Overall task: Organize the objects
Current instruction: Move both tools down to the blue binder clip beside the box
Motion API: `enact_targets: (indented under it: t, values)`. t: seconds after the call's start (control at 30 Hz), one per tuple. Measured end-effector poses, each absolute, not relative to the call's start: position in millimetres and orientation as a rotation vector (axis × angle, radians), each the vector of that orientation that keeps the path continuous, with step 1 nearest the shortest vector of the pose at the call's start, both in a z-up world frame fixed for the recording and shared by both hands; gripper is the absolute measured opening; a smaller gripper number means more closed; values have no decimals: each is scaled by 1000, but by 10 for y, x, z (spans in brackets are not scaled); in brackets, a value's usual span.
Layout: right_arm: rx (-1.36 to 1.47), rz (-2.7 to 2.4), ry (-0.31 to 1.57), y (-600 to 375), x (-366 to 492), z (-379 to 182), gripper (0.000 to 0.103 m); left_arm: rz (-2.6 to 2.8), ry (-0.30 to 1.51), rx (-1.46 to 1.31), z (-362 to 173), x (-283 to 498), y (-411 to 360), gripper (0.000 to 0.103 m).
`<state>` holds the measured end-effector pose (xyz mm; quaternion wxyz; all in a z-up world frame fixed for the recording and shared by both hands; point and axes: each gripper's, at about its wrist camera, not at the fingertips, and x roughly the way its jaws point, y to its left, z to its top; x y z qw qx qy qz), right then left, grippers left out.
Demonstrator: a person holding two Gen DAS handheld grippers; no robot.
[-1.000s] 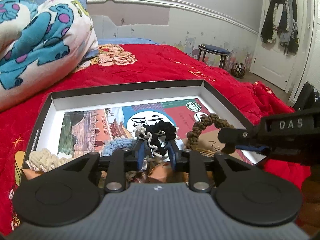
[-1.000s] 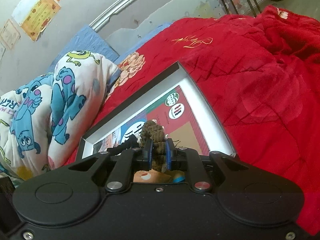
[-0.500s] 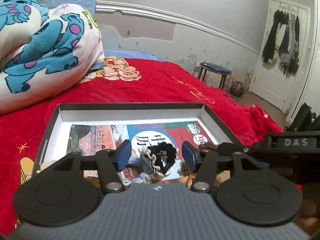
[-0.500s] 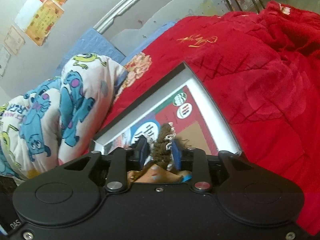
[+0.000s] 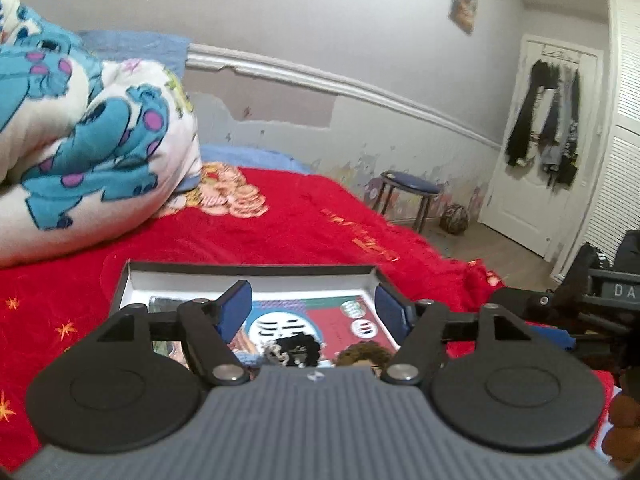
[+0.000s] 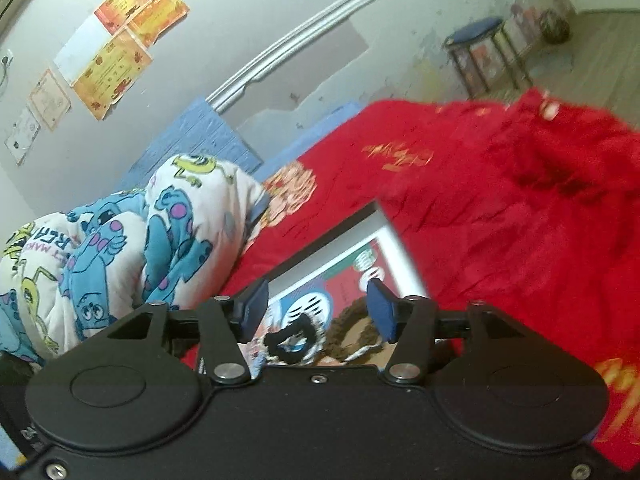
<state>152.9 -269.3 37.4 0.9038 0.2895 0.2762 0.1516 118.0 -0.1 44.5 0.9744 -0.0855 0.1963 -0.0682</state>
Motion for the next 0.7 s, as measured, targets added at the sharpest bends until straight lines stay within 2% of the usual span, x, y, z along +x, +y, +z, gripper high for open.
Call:
enact_targets:
  t: [0.23,0.7]
  values:
    - [574,233,596,-2860,1143,425,58,-192,401,-132,506,884,-167,82]
    - [510,121,835,-2538,1080,-92,58,-124,706,-106,-309,774,-558,82]
